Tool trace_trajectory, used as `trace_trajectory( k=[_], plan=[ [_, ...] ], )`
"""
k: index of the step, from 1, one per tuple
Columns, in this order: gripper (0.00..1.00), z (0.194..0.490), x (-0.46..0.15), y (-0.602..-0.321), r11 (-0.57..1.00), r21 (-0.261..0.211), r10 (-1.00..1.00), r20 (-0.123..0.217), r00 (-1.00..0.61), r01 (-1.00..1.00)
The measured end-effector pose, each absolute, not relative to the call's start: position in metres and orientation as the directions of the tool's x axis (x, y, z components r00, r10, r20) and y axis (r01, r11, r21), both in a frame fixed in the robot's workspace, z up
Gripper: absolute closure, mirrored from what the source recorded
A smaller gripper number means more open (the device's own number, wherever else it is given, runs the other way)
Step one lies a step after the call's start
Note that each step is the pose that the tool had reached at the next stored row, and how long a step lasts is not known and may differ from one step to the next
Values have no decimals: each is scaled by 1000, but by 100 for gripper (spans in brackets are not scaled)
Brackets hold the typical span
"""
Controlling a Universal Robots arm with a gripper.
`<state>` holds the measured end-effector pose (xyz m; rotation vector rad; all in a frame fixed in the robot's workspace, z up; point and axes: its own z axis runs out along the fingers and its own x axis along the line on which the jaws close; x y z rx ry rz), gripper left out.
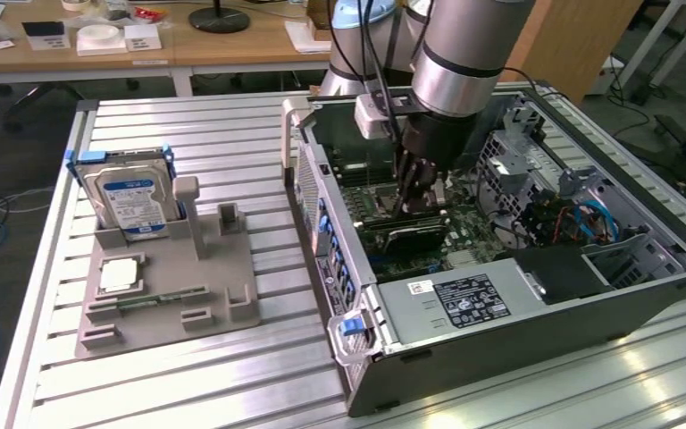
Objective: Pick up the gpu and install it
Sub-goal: 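Press down on the gpu until it lock into place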
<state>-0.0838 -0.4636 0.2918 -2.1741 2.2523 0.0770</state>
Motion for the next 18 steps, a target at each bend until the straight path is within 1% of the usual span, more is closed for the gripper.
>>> trace_trajectory(
  k=[18],
  plan=[
    [89,286,-109,-470,34,36,-999,-41,-36,-999]
  ],
)
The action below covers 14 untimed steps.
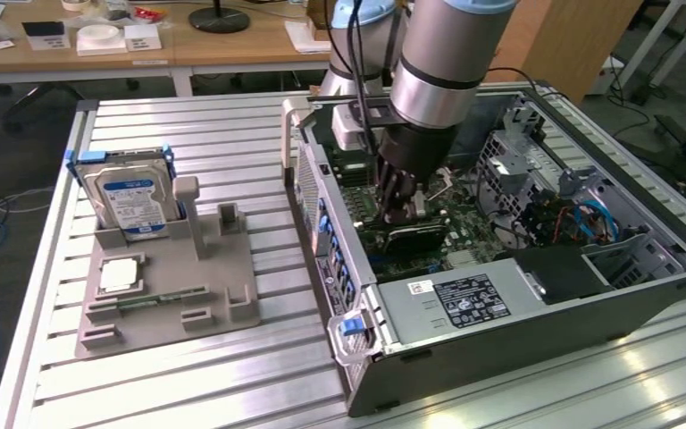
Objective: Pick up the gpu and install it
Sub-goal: 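Press down on the gpu until it lock into place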
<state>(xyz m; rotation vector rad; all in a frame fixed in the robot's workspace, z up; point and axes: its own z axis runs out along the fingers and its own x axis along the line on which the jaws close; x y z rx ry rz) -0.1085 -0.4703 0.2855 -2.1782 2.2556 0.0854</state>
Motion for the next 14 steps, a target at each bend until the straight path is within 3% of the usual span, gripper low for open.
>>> trace_trajectory(
  k=[14],
  plan=[
    [89,280,-118,-472,31,37,-999,-41,-33,-999]
  ],
)
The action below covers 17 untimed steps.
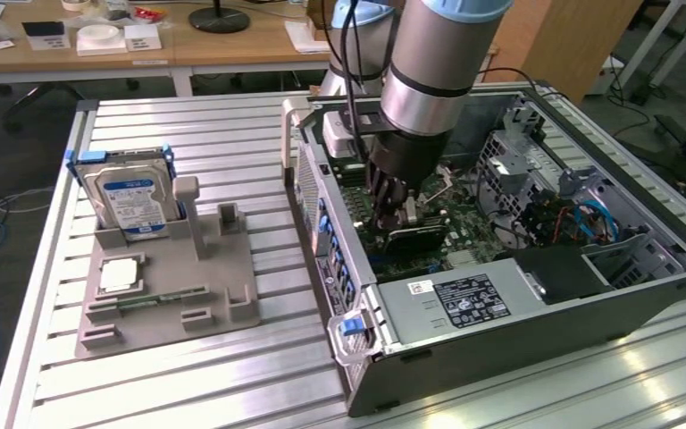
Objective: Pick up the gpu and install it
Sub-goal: 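Press down on the gpu until it lock into place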
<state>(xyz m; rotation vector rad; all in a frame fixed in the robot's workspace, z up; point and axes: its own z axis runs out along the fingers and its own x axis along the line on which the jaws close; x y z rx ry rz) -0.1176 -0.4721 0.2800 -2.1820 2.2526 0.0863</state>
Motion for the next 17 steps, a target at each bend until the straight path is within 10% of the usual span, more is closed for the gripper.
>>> trace_trajectory(
  k=[17],
  plan=[
    [89,271,-117,-464,30,37,-999,-43,-31,-999]
  ],
)
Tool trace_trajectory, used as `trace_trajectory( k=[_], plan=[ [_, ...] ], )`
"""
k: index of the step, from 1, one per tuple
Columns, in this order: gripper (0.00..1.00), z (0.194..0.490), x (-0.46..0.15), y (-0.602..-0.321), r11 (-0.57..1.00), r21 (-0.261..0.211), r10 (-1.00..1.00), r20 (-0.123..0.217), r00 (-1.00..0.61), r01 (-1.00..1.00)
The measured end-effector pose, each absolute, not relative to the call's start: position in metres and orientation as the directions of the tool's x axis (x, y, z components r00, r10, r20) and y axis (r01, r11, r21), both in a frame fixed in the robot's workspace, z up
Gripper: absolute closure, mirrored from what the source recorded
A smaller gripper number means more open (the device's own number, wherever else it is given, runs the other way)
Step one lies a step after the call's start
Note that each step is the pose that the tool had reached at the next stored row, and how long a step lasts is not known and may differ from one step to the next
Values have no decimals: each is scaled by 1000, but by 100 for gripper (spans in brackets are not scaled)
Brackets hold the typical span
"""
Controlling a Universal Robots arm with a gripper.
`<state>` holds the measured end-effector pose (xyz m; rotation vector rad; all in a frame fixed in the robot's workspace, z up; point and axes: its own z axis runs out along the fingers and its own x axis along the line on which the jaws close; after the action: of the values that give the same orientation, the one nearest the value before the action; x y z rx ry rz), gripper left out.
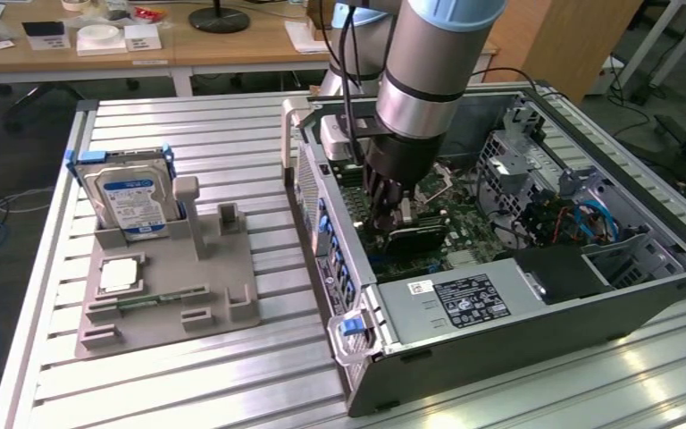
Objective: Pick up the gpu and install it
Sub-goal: 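Press down on the gpu until it lock into place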
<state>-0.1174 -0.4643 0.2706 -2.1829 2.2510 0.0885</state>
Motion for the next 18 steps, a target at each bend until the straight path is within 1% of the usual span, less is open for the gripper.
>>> trace_trajectory(
  k=[18],
  plan=[
    [89,268,-117,-461,30,37,-999,-43,-32,-999]
  ],
)
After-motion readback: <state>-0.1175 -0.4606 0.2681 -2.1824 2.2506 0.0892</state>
